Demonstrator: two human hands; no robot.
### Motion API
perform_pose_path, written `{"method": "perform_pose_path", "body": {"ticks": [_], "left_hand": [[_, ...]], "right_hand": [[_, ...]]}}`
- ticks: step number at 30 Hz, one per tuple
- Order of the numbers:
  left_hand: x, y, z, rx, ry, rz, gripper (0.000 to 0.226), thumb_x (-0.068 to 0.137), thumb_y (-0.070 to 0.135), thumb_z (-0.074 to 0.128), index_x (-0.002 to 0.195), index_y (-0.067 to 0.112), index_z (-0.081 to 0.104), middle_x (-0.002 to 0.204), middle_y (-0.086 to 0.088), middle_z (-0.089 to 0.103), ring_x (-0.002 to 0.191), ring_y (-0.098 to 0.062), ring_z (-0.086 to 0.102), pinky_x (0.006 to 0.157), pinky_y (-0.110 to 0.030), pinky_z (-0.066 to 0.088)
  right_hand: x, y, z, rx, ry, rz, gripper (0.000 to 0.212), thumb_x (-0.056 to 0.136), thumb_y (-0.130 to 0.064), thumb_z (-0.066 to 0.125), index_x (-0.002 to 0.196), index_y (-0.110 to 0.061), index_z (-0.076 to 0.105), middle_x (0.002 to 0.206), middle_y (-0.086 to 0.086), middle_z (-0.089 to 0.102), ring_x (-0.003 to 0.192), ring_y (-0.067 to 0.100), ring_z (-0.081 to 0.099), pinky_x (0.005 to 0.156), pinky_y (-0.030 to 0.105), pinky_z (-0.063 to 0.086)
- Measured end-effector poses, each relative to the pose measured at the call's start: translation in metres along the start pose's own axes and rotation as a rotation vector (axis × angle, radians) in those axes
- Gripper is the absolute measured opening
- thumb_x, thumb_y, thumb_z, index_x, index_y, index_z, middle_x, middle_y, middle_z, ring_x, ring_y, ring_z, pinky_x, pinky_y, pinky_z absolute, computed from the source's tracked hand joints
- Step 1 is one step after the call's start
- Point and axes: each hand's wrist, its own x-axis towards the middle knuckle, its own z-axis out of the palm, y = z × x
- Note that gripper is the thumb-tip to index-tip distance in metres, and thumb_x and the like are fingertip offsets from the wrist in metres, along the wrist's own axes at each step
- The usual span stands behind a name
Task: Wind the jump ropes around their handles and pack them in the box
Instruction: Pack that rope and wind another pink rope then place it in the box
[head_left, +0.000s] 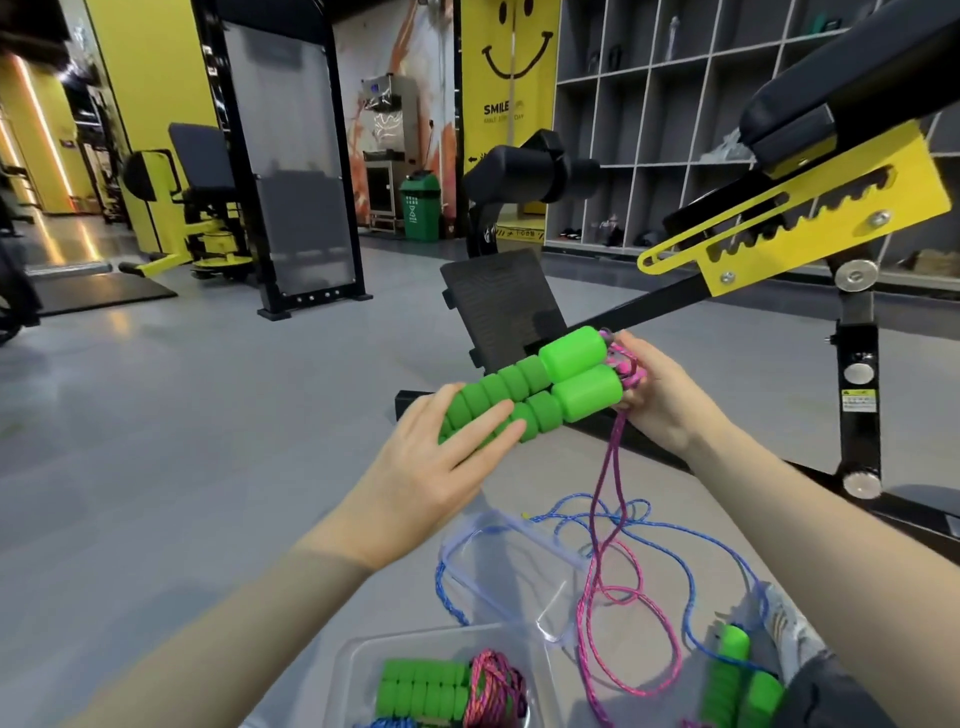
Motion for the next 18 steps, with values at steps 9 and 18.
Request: {"method": "perform_pose_path", "body": {"ticks": [9,18], "left_hand": [[0.0,0.014,0.034,0.031,0.004,-0.148,0.044,0.085,0.001,0.052,0.128,0.01,0.049,0.124,-0.013,0.063,0.1,-0.048,0.058,0.083,-0.05,0.049],[-0.03,-0.013,0.047,0.176,-0.102,-0.184,0.054,0.076,-0.001,0.061,0.127,0.01,0.049,0.122,-0.013,0.063,0.096,-0.047,0.057,0.076,-0.044,0.046]], "right_hand": [[-0.02,0.073,0.035,-0.074,0.298,0.113,0.045,0.101,-0.037,0.03,0.069,-0.013,0.05,0.046,0.002,0.04,0.031,0.007,0.025,0.035,0.017,0.017],[-0.05,0.09,0.051,-1.114,-0.134,-0.18,0.022,0.101,-0.024,0.029,0.092,-0.01,0.044,0.065,0.011,0.047,0.068,0.034,0.045,0.063,0.039,0.033]]}}
